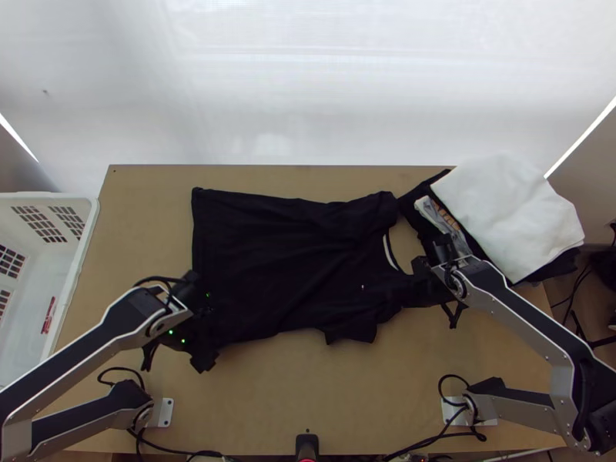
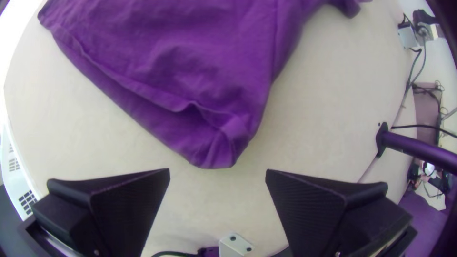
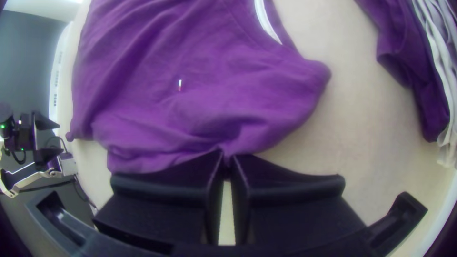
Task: Fold the t-shirt
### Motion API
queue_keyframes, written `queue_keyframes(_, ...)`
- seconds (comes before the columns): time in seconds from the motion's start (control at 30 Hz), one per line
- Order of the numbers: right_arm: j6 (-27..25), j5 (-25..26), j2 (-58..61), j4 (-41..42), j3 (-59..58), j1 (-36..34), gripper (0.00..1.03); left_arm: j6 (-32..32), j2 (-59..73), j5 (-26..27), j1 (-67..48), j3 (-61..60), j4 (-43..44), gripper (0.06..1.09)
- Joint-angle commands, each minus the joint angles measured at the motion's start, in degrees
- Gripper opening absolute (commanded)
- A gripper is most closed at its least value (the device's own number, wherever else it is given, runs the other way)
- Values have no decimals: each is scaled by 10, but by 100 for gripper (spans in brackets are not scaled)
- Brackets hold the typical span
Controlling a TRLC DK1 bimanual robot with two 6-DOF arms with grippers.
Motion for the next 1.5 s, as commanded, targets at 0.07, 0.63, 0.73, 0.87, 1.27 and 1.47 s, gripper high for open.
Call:
queue_keyframes(0.07, 0, 2, -11, -7, 7, -10, 5, 8, -2, -4, -53, -54, 71, 103)
queue_keyframes(0.63, 0, 4, -49, -20, 2, -20, 5, 11, 60, -26, -64, -78, 149, 53)
queue_keyframes(0.73, 0, 4, -56, -24, 3, -21, 5, 0, 77, -26, -49, -77, 172, 19)
queue_keyframes(0.87, 0, 4, -80, -40, 12, -30, 5, -5, 83, -33, -3, -65, 204, 10)
queue_keyframes(1.27, -1, 2, -151, -95, 66, -62, 3, -175, -76, 140, 203, 78, 199, 9)
queue_keyframes(1.47, 9, 2, -119, -100, 134, -65, 3, -188, -80, 181, 282, 79, 223, 10)
